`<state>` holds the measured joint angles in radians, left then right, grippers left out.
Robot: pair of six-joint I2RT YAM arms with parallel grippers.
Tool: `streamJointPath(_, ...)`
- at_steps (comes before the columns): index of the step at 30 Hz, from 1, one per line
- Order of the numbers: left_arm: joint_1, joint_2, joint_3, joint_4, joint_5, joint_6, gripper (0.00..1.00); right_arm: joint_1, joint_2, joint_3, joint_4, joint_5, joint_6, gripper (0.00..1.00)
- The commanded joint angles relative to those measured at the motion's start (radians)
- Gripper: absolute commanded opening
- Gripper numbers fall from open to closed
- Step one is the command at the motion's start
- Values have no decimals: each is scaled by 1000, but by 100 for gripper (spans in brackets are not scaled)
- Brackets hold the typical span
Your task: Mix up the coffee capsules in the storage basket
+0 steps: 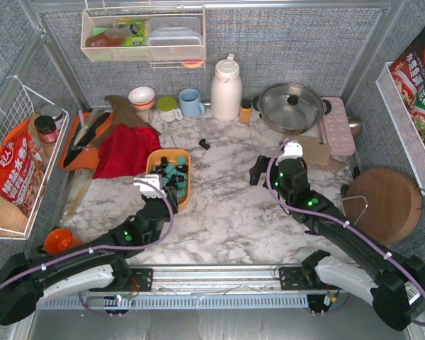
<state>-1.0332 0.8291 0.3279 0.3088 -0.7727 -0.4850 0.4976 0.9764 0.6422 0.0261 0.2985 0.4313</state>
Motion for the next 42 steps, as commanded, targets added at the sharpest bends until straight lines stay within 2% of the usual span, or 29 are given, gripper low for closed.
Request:
streamJointPath(1, 40, 54, 57, -207, -82, -179, 9, -1, 26, 24, -7, -18, 11, 99)
streamJointPath(7, 169, 140, 81, -192, 86, -222, 17, -1, 130, 56, 21, -98, -9, 99)
streamJointPath(11, 218, 213, 99, -169, 149, -229, 36, -1, 263, 123, 81, -167, -89, 99)
streamJointPath(13, 232, 247, 108, -155, 163, -231, 46, -1, 357, 187, 105, -207, -128, 95)
streamJointPath(19, 253, 297, 142, -142, 191, -202, 70, -1, 744, 530, 86, -323, -254, 83)
streamJointPath(22, 259, 281, 162, -168, 209, -161, 78, -2, 937, 797, -43, -375, -359, 73)
streamJointPath(25, 260, 245, 176, -197, 211, -122, 81, -2, 1099, 1017, -161, -386, -447, 69)
streamJointPath(29, 260, 174, 171, -202, 196, -72, 81, -2, 1256, 1221, -256, -387, -532, 66)
streamJointPath(32, 259, 129, 160, -175, 196, -33, 81, -2, 1339, 1313, -279, -414, -567, 63)
streamJointPath(37, 260, 98, 154, -134, 210, 11, 81, 3, 1456, 1452, -353, -461, -609, 51)
streamJointPath(42, 259, 103, 147, -109, 229, 22, 81, 13, 1549, 1591, -456, -443, -627, 49)
